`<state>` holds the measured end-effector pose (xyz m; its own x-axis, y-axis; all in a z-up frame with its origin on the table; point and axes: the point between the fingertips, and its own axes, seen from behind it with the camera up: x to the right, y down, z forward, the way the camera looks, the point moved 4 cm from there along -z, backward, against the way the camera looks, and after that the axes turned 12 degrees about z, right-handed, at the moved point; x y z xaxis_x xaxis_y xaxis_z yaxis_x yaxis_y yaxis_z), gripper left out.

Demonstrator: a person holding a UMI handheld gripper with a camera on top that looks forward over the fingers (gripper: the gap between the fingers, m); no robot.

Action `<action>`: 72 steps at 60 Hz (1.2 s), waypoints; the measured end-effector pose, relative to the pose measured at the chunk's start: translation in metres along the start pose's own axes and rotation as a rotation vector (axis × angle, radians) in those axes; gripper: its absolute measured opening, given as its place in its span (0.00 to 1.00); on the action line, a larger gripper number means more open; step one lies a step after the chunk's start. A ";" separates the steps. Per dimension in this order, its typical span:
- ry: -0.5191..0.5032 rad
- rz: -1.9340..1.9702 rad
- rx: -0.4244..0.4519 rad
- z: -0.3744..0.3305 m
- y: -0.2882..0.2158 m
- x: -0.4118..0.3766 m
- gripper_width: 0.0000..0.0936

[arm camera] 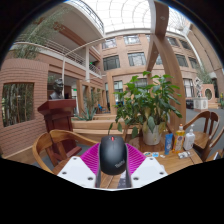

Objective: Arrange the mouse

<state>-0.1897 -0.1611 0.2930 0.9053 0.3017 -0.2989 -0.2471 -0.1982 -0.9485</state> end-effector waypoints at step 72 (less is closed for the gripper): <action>0.398 -0.028 -0.342 0.004 0.100 0.140 0.92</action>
<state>-0.0890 -0.1347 0.1558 0.9876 -0.0532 -0.1478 -0.1541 -0.5087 -0.8471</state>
